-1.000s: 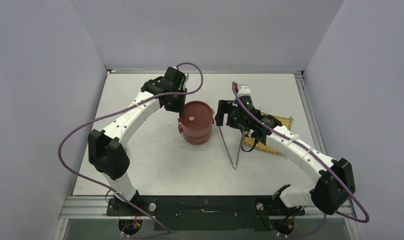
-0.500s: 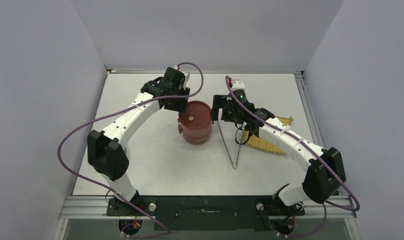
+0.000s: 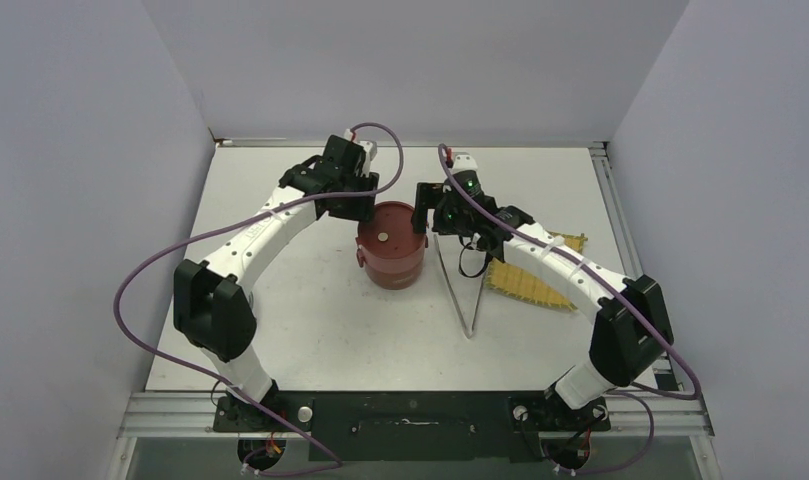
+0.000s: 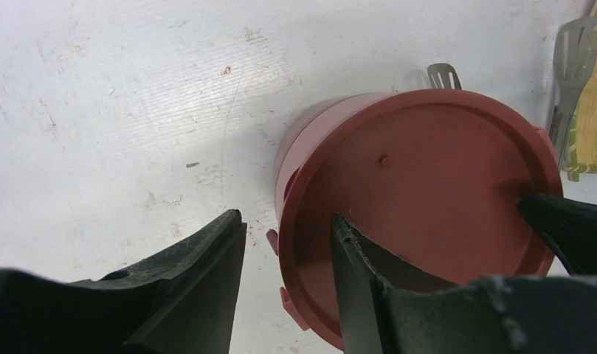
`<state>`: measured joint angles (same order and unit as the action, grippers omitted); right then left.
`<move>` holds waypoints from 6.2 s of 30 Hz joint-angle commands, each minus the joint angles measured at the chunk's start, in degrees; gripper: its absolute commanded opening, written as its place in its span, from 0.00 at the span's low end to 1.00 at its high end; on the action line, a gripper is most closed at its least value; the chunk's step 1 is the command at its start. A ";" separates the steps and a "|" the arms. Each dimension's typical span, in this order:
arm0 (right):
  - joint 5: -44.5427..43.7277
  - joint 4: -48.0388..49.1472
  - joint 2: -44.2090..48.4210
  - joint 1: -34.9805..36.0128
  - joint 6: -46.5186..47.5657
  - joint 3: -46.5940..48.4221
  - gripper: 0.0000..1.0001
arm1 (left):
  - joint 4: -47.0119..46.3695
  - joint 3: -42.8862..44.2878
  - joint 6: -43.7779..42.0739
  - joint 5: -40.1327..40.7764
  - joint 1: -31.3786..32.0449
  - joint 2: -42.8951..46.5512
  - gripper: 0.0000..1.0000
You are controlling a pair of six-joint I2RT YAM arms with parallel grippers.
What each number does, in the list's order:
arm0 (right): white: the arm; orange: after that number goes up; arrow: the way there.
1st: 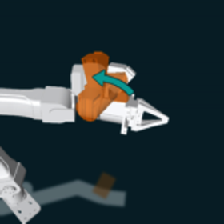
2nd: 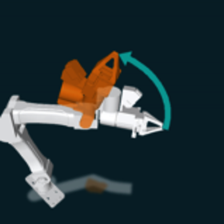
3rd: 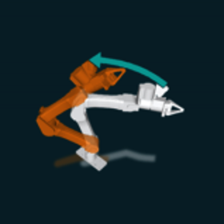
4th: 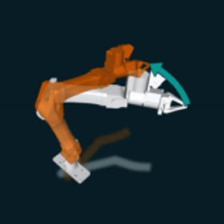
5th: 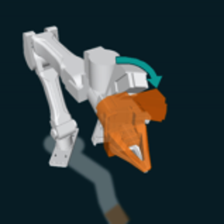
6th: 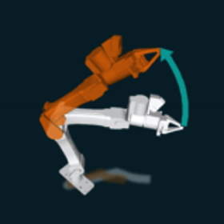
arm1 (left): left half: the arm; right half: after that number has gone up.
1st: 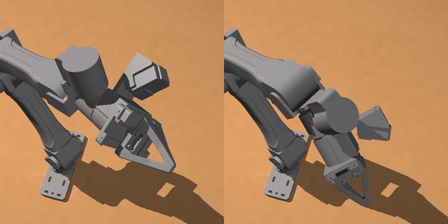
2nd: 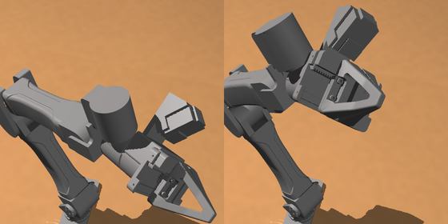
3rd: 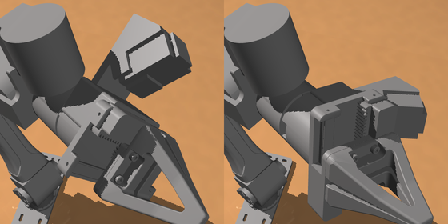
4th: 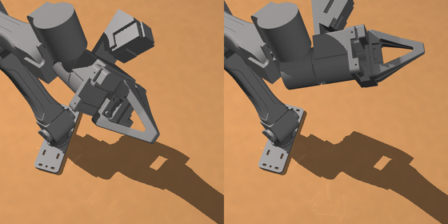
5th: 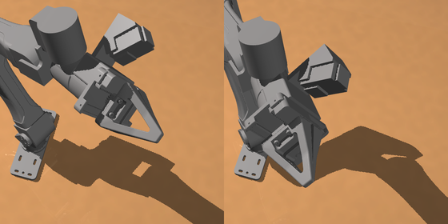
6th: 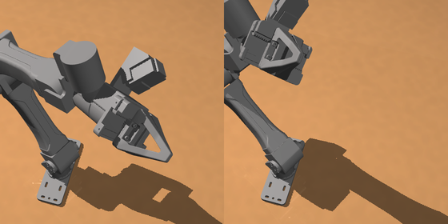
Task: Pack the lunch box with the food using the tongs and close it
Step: Close the box lid on the packing box.
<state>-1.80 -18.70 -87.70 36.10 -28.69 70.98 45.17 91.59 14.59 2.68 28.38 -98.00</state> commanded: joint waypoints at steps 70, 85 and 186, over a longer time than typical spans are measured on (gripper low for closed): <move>-15.71 -7.14 6.17 14.24 -11.01 -16.37 0.80 | -8.69 -21.26 -3.25 0.32 1.94 11.31 0.47; -21.99 -11.41 1.85 16.44 -16.26 -24.64 0.76 | -8.16 -26.63 -0.69 2.90 2.03 10.63 0.43; -7.87 3.12 3.85 1.75 3.57 -17.12 0.44 | -18.23 -44.00 21.32 10.17 9.15 24.09 0.37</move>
<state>-1.65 -4.71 -83.77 37.10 -25.96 57.78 9.52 47.70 41.23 11.14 36.95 -70.96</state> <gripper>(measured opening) 0.442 0.331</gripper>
